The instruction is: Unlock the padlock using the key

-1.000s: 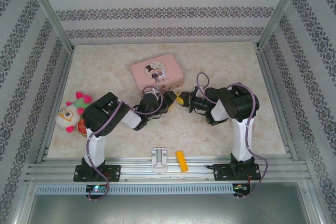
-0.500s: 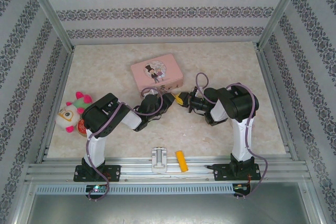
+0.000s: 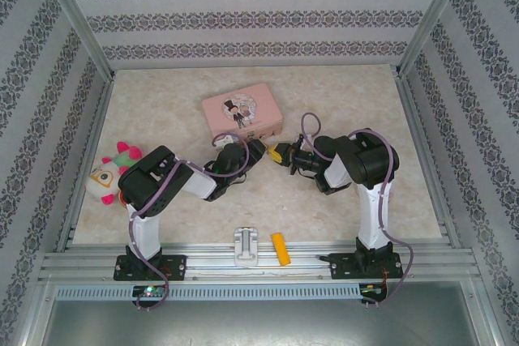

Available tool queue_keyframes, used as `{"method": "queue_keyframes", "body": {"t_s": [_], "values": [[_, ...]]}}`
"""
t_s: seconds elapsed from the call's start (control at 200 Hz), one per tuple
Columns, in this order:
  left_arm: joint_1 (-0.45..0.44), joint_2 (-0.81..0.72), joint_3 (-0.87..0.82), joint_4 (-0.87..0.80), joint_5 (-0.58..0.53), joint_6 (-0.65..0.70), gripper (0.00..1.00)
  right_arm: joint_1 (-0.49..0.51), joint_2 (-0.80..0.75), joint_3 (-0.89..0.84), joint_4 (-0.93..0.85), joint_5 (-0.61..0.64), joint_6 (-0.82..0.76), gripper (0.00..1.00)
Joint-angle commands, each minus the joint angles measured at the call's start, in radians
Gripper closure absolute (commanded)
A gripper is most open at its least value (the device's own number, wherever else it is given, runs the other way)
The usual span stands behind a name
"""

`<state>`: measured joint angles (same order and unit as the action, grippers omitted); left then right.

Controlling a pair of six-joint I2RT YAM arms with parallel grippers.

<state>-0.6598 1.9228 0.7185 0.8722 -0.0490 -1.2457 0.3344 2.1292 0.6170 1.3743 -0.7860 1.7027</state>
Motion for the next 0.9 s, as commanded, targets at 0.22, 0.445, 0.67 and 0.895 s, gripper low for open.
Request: {"method": "queue_keyframes", "body": {"t_s": [0.22, 0.445, 0.67, 0.895], "values": [[0.010, 0.008, 0.048, -0.088, 0.005, 0.035, 0.43, 0.018, -0.007, 0.002, 0.011, -0.012, -0.008, 1.00], [0.009, 0.042, 0.082, -0.064, 0.053, 0.031, 0.53, 0.023, -0.012, 0.009, 0.011, -0.010, -0.003, 1.00], [0.009, 0.058, 0.071, -0.034, 0.079, 0.008, 0.70, 0.028, -0.032, 0.003, 0.010, -0.001, 0.000, 1.00], [0.009, 0.056, 0.062, -0.019, 0.101, -0.003, 0.84, 0.037, -0.049, 0.000, 0.011, 0.005, -0.009, 1.00]]}}
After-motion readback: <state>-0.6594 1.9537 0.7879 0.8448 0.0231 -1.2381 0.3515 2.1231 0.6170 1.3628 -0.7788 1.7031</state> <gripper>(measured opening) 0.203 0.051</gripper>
